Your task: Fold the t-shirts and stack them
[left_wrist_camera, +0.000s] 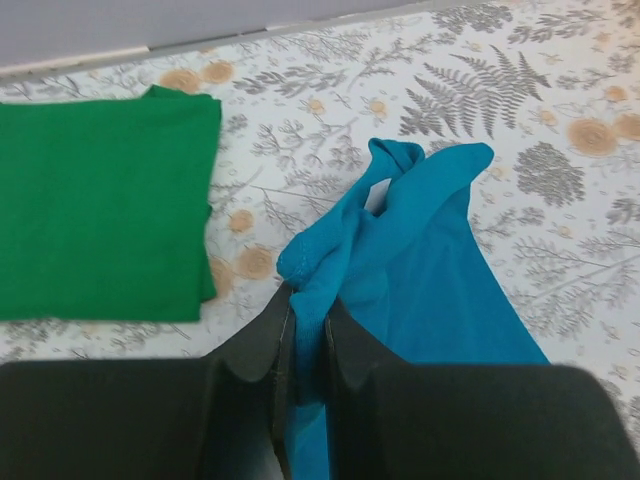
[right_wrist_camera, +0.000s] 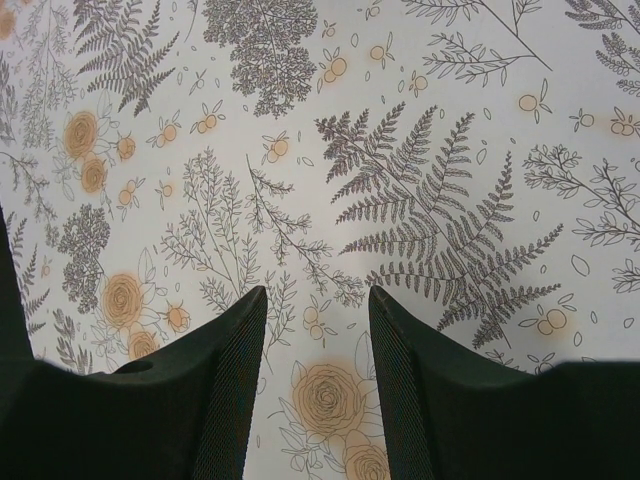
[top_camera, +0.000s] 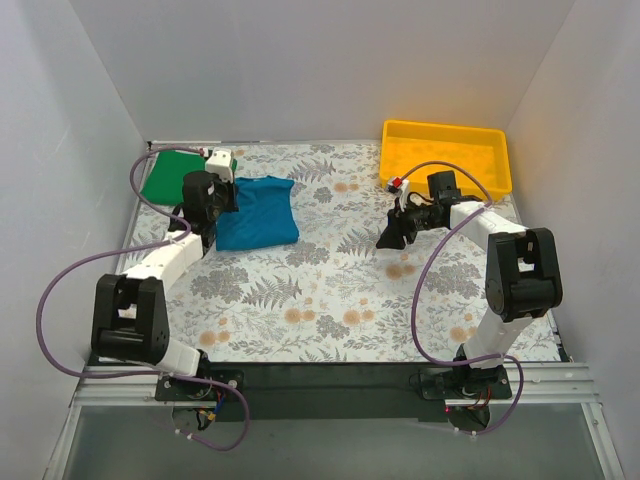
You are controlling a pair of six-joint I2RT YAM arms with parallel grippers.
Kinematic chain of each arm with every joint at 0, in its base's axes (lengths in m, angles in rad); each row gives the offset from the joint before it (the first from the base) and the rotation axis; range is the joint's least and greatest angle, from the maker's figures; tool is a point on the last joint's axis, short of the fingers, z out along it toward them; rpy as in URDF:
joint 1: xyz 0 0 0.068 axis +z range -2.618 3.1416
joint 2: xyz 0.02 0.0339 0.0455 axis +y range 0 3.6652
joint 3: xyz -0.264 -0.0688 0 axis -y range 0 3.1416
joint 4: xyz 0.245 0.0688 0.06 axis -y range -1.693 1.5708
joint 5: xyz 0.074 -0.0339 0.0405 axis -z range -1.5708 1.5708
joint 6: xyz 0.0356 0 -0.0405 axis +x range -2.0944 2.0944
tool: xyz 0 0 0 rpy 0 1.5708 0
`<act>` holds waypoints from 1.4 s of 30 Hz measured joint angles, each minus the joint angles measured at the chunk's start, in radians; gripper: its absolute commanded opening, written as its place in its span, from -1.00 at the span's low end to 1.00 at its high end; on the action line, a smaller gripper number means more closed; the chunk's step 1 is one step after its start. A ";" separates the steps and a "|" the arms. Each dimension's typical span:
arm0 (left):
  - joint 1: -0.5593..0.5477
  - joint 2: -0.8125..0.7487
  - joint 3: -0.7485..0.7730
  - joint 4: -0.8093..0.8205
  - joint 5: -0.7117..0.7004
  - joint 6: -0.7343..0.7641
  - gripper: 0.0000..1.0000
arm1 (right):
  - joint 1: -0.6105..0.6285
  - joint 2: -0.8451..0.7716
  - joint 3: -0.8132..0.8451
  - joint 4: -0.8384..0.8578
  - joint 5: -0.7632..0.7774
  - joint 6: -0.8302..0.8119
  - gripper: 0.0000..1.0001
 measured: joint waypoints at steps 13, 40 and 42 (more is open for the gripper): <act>0.055 0.114 0.163 0.023 -0.070 0.166 -1.00 | 0.000 -0.003 0.002 -0.013 -0.008 -0.004 0.04; 0.082 0.286 0.407 0.035 -0.253 0.342 -1.00 | -0.001 -0.002 0.015 -0.026 -0.015 -0.007 0.05; 0.085 0.286 0.407 0.035 -0.255 0.349 -1.00 | -0.001 -0.002 0.015 -0.027 -0.015 -0.007 0.05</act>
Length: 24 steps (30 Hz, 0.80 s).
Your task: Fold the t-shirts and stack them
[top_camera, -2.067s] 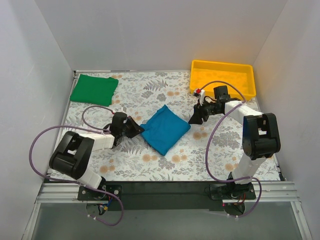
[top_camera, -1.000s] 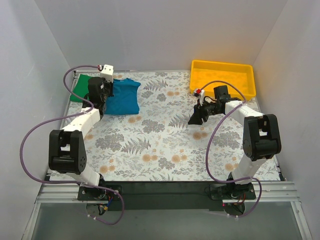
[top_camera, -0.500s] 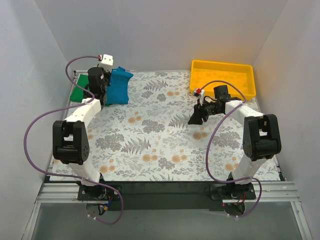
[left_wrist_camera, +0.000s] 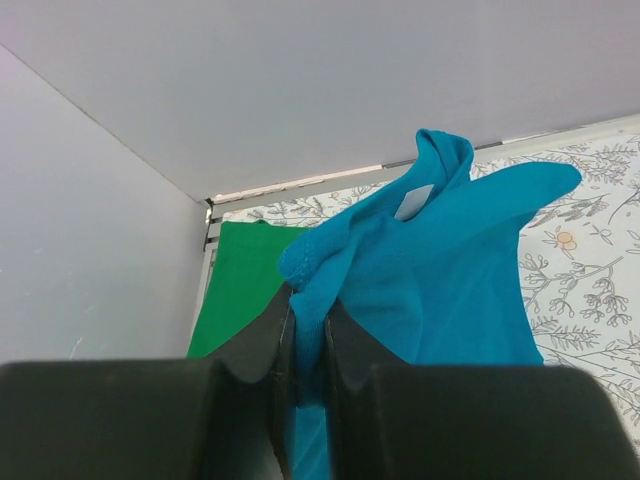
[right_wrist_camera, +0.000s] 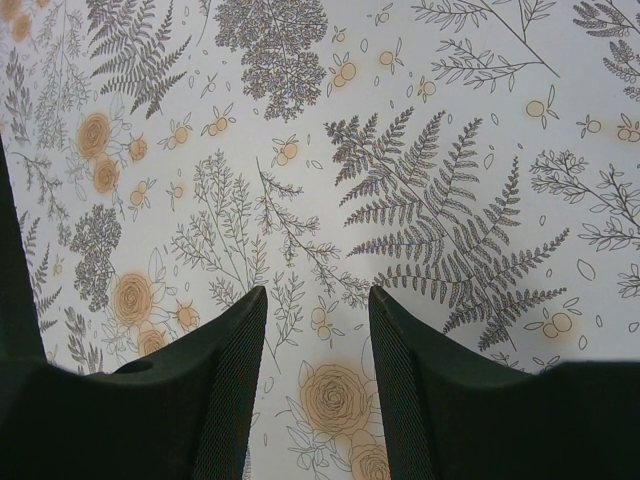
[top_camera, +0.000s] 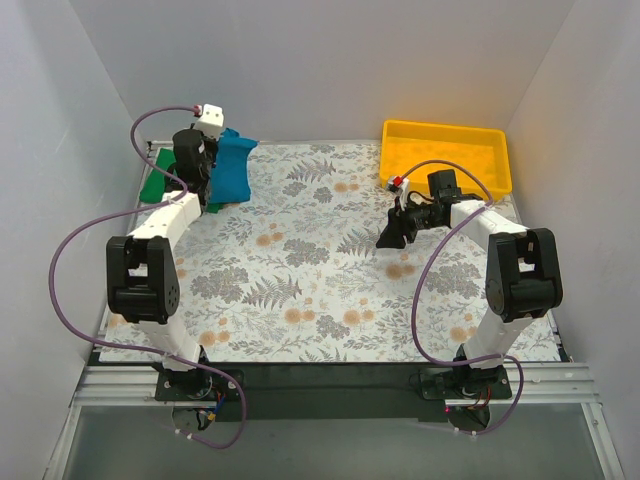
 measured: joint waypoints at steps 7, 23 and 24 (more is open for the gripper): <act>0.017 -0.004 -0.005 -0.001 0.021 0.006 -1.00 | 0.000 0.000 0.000 0.000 0.000 -0.003 0.05; 0.021 -0.162 -0.113 0.009 0.070 0.015 -1.00 | -0.003 0.000 0.000 0.000 0.000 -0.012 0.05; 0.021 -0.172 -0.118 0.012 0.072 0.017 -1.00 | -0.003 0.000 0.000 0.000 0.000 -0.012 0.06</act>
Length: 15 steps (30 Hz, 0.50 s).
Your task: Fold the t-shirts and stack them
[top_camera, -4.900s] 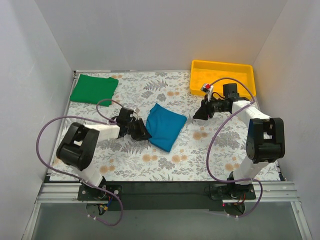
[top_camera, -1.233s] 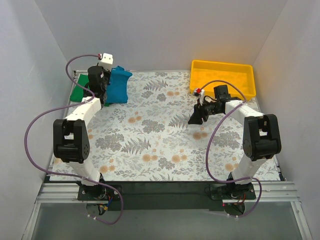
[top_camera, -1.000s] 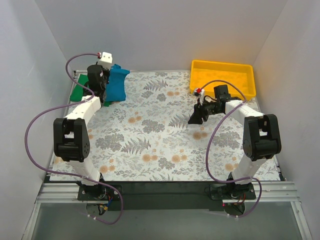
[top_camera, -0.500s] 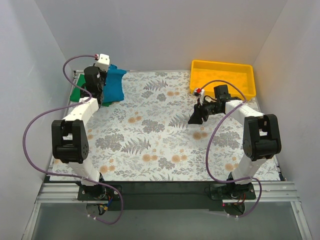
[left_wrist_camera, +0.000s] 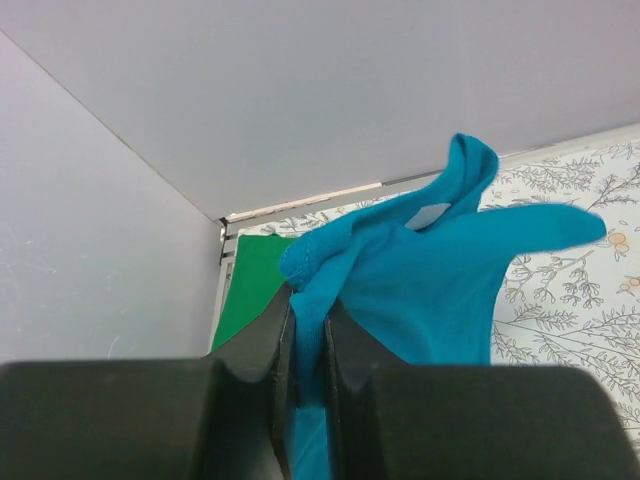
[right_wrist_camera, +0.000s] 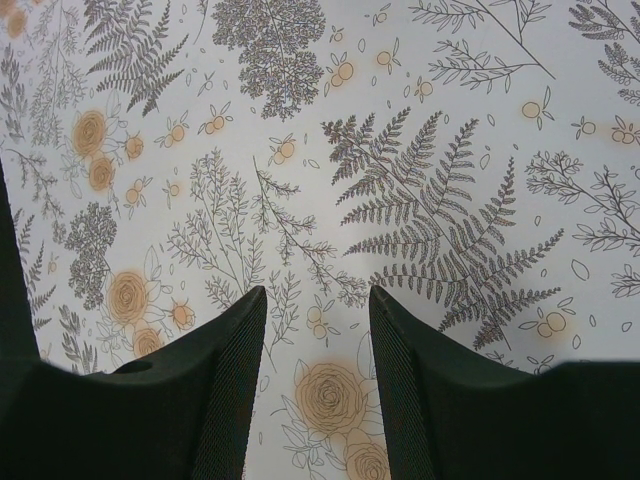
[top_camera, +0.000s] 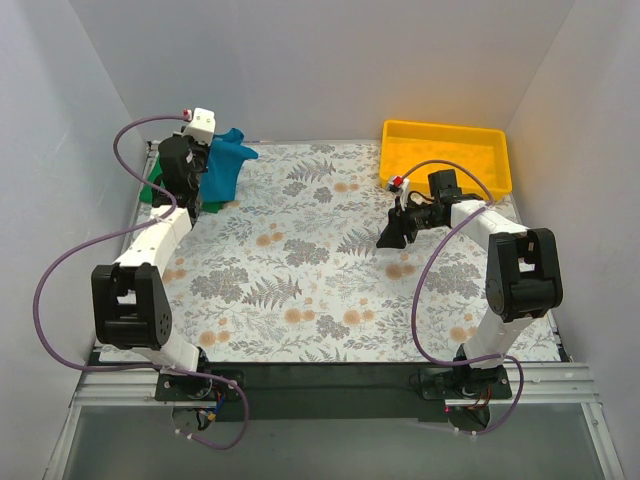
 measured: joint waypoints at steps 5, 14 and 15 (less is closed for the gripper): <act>0.005 -0.018 -0.005 0.013 0.002 0.005 -1.00 | 0.000 0.000 0.000 0.000 0.000 -0.003 0.06; 0.039 0.050 0.018 0.021 0.005 -0.005 -1.00 | 0.000 0.000 0.000 -0.002 0.000 -0.006 0.06; 0.046 0.071 0.030 0.021 0.005 -0.009 -1.00 | 0.000 0.000 0.000 -0.002 0.000 -0.006 0.05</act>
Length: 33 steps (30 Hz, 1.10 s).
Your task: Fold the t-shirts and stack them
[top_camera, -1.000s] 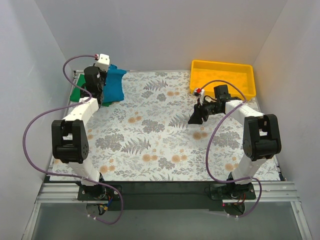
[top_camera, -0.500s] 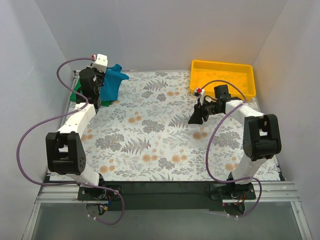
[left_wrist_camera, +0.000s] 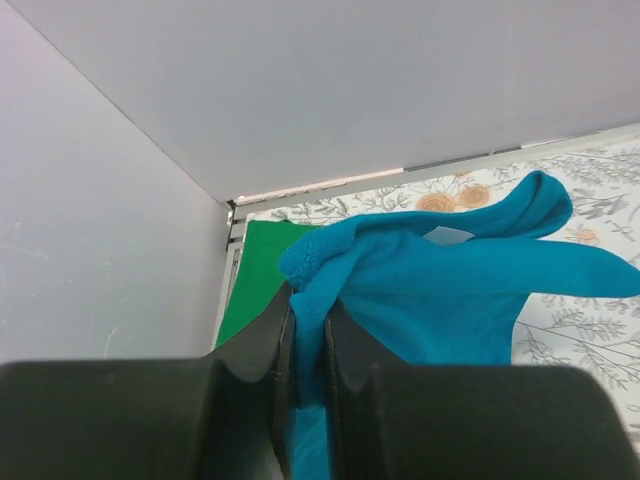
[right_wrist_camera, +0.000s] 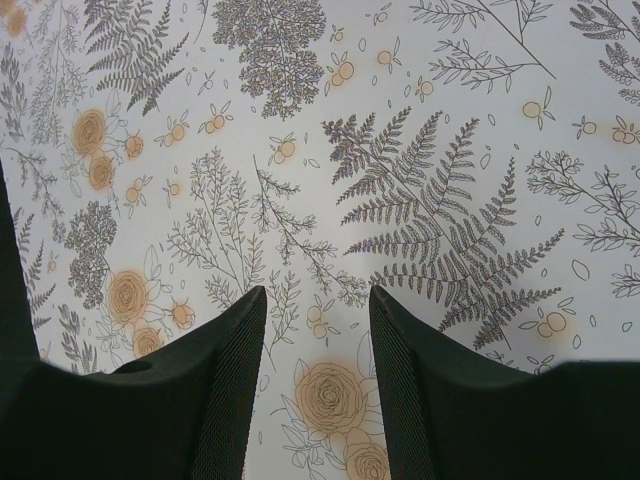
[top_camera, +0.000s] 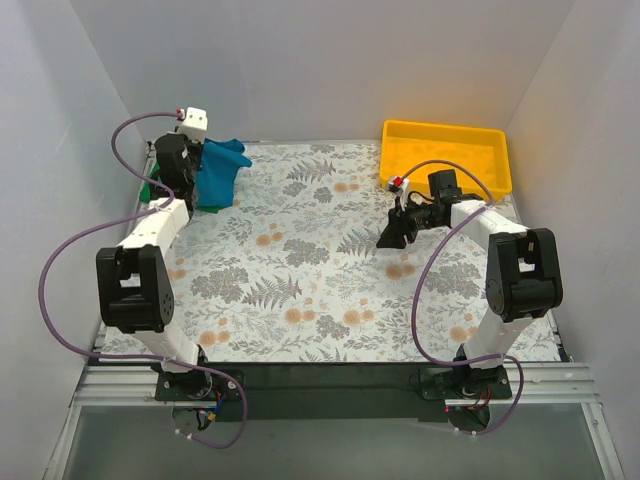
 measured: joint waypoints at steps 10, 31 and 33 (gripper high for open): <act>0.061 0.212 0.169 0.006 -0.007 -0.025 -1.00 | -0.002 0.000 0.000 -0.004 -0.006 0.000 0.05; 0.187 0.528 0.407 0.061 -0.067 -0.146 0.72 | -0.009 0.043 0.002 -0.021 -0.016 -0.004 0.06; 0.205 0.551 0.436 0.061 -0.087 -0.218 0.86 | -0.010 0.043 0.003 -0.022 -0.018 -0.004 0.05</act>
